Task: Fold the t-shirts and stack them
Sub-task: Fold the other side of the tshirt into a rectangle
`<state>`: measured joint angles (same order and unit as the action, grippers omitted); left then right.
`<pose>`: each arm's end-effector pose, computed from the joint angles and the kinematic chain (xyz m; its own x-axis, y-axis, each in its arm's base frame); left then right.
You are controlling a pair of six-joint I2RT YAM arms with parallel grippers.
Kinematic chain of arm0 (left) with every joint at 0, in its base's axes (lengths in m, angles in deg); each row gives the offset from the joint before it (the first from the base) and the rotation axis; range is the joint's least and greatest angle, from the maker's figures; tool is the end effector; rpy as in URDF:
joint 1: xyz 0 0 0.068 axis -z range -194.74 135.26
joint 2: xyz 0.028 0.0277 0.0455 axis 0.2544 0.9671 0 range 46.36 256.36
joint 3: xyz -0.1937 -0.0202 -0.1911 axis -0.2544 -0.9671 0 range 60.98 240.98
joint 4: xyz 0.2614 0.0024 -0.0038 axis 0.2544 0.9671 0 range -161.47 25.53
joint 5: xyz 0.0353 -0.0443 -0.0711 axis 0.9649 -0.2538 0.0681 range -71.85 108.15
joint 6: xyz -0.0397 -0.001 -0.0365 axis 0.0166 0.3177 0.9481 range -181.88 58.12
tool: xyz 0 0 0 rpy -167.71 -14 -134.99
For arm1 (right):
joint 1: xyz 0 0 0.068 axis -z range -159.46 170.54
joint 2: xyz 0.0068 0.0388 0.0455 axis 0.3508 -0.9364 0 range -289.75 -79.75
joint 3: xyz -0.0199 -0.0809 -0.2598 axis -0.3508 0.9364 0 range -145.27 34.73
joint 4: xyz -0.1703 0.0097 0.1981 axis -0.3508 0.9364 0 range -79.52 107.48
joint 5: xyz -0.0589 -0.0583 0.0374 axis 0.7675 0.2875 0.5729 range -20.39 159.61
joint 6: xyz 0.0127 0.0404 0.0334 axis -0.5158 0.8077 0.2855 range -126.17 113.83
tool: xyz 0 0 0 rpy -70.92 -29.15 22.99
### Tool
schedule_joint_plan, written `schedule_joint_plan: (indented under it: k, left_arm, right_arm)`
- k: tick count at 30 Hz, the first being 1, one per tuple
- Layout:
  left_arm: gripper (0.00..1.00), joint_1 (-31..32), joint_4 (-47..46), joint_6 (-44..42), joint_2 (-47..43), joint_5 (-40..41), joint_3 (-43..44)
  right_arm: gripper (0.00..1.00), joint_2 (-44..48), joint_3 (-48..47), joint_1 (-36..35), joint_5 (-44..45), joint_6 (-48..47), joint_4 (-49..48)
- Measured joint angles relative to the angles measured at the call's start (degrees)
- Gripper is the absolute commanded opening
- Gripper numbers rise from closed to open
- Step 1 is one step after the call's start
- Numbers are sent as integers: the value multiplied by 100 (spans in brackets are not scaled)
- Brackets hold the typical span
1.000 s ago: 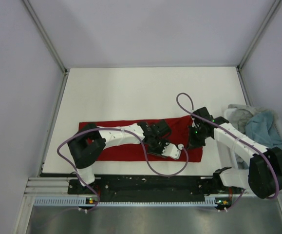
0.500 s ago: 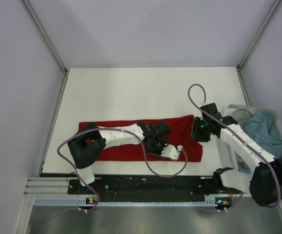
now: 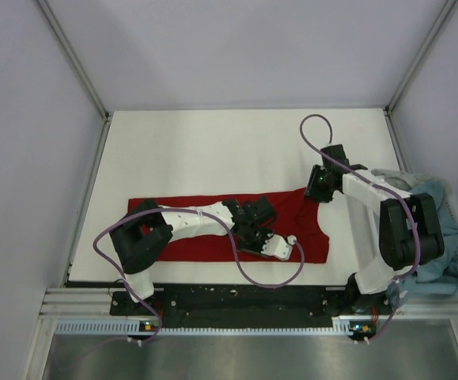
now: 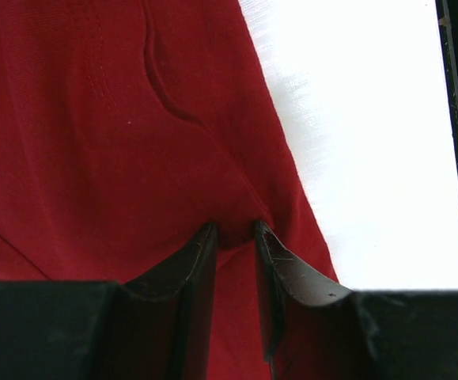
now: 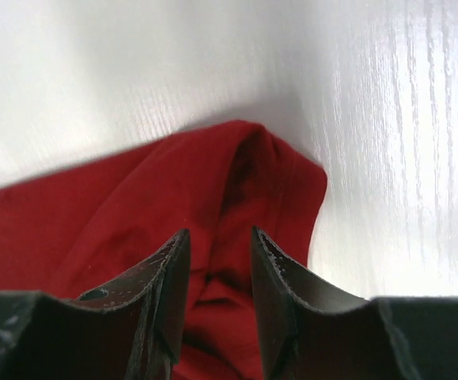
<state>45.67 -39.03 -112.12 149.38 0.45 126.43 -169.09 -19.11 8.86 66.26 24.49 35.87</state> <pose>0.1620 -0.3071 0.1675 0.3793 0.8149 -0.4383 0.9194 -0.3850 0.0800 0.2978 0.0637 0.1884 -0.8533 0.3434 -0.3924 0.2384 0.9262 0.2920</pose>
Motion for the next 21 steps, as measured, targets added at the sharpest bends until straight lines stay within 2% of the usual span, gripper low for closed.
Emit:
schedule_joint_plan:
  k: [2, 8, 21]
  left_arm:
    - [31, 0, -11, 20, 0, 2, -4]
    - [31, -11, -46, 59, 0, -2, -24]
    - [31, -68, -120, 55, 0, -166, -85]
  right_arm:
    - [33, -254, -111, 28, -46, -4, -103]
    - [0, -772, -339, 103, -326, -17, -404]
    - [0, -986, -874, 431, -704, -409, -483]
